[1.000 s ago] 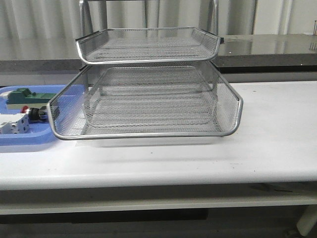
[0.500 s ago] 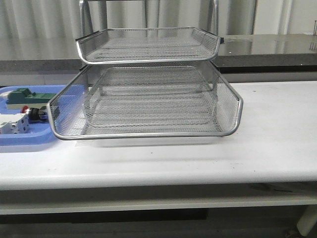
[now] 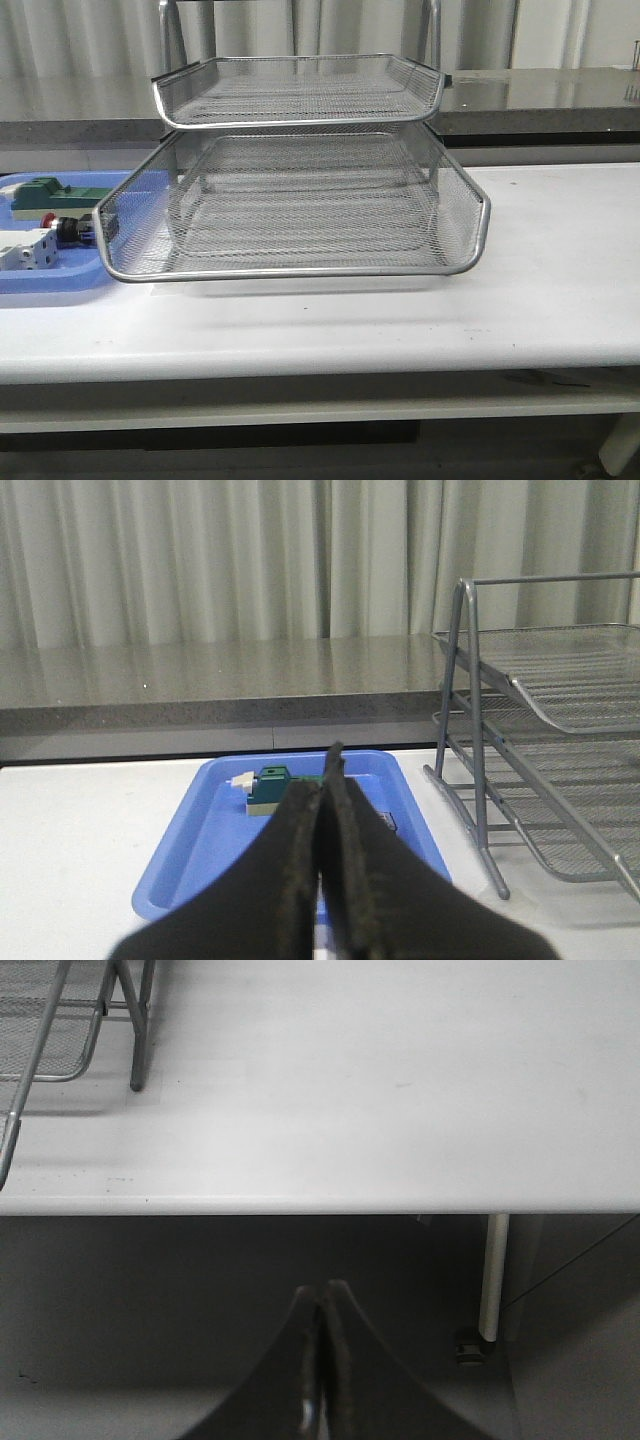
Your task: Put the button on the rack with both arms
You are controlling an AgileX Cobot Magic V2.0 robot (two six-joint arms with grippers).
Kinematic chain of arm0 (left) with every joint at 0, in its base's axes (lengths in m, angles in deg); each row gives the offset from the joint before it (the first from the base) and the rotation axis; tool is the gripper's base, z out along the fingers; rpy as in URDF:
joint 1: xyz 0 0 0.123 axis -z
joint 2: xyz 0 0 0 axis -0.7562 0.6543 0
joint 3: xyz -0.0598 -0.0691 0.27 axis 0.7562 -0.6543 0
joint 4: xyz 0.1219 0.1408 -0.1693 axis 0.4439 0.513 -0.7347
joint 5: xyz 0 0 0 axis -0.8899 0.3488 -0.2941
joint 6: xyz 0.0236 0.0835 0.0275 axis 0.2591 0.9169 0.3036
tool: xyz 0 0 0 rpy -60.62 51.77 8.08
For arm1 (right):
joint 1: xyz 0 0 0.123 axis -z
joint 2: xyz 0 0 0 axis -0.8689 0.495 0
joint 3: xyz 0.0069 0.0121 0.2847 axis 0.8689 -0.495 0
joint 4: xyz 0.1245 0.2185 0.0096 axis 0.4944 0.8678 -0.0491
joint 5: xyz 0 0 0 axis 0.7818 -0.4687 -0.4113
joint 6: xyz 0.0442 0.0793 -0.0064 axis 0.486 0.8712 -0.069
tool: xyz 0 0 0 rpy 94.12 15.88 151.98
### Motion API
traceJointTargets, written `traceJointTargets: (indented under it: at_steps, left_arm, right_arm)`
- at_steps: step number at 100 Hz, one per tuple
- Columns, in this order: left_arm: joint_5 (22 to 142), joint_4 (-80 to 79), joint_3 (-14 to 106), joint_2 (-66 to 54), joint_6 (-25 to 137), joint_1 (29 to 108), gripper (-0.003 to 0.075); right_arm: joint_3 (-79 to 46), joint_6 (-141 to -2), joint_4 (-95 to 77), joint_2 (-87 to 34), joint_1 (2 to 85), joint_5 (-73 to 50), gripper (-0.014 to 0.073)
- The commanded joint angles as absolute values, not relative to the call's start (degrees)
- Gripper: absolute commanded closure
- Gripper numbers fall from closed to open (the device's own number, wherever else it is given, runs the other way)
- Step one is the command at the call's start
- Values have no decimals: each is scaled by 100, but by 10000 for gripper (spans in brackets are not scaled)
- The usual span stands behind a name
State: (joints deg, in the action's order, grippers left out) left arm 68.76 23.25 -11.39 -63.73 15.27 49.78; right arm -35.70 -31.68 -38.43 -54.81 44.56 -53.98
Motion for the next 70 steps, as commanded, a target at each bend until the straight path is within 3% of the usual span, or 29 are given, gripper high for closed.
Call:
traceJointTargets:
  at_steps: [1,25,70]
  left_arm:
    - [6545,1985,-932,-6242,1487,4981,741]
    - [7365,1926,348,-4933,1487,4981,741]
    - [9107,2184,3586,-837,1572,4981,741]
  right_arm:
    - [-3421,-3180,-4019,-5470,4465,-5107,660]
    - [-3421,-3180,-4019,-5470,4465,-5107,660]
    - [-3421,-3180,-4019,-5470,4465,-5107,660]
